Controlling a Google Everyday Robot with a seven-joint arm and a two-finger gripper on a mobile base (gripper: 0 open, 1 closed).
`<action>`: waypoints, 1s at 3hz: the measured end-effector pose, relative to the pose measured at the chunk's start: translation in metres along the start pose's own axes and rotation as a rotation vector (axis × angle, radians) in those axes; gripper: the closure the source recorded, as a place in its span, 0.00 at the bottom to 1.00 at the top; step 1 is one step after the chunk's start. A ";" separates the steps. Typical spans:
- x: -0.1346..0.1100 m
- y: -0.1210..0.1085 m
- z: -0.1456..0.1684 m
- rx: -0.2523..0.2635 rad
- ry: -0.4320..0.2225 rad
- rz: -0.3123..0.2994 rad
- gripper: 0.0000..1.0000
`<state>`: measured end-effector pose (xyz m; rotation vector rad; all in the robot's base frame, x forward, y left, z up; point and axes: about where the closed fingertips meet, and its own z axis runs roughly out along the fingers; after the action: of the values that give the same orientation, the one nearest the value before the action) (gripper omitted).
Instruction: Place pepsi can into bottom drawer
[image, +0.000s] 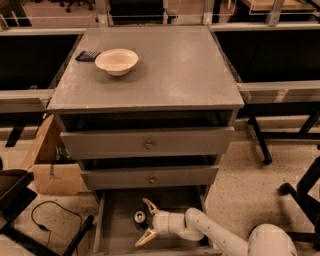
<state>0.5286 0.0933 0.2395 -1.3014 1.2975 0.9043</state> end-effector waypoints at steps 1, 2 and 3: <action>-0.027 0.015 -0.027 -0.028 0.070 -0.024 0.00; -0.075 0.028 -0.058 -0.071 0.205 -0.056 0.00; -0.114 0.036 -0.069 -0.088 0.326 -0.047 0.00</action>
Offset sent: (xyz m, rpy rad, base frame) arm -0.1037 -0.0352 0.1240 -0.3019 -0.0008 0.1336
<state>0.4675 0.0530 0.3567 -1.5900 1.4821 0.7435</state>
